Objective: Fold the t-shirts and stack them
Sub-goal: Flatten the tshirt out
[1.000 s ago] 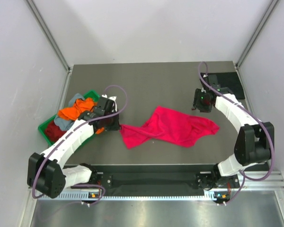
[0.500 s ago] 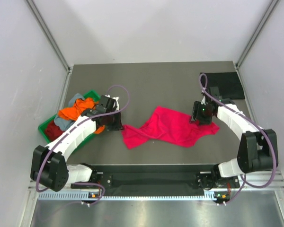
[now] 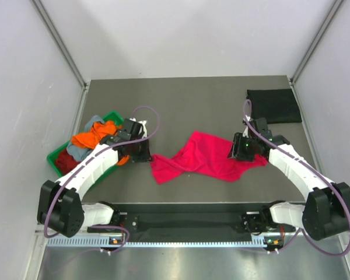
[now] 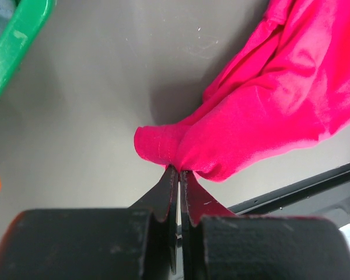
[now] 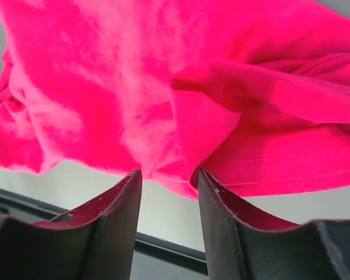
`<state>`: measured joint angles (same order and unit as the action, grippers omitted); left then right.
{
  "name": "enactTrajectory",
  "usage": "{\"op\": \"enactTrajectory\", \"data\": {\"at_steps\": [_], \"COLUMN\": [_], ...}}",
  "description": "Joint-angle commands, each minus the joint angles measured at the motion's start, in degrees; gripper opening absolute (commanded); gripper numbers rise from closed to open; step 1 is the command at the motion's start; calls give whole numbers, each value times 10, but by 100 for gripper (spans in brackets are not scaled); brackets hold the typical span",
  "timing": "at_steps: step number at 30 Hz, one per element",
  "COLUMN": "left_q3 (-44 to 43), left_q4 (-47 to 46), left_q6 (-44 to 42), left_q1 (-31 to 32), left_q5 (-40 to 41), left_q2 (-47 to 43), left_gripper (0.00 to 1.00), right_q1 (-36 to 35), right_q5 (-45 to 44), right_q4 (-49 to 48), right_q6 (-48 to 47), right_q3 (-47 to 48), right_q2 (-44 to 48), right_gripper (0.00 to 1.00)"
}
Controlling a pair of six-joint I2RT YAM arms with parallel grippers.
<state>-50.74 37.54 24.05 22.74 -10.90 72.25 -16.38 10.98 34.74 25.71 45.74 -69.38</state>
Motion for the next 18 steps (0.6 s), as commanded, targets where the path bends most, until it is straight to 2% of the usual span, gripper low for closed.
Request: {"op": "enactTrajectory", "data": {"at_steps": [1, 5, 8, 11, 18], "left_q3": [5, 6, 6, 6, 13], "left_q4": [-19, -20, -20, -20, -19], "left_q6": [-5, -6, -6, -5, -4], "left_q1": [-2, -2, -2, -2, -2], "left_q5": [-9, -7, -10, -8, -6], "left_q2": [-17, -21, -18, -18, -22], "left_gripper": [0, 0, 0, 0, 0], "right_q1": [-5, -4, -2, 8, 40], "right_q5": [27, 10, -66, -90, -72], "right_q4": [-21, 1, 19, 19, -15], "right_q6": [7, 9, 14, 13, -1], "right_q3": [2, 7, 22, 36, 42], "right_q2": [15, 16, 21, 18, -18], "right_gripper": [43, 45, 50, 52, 51]}}
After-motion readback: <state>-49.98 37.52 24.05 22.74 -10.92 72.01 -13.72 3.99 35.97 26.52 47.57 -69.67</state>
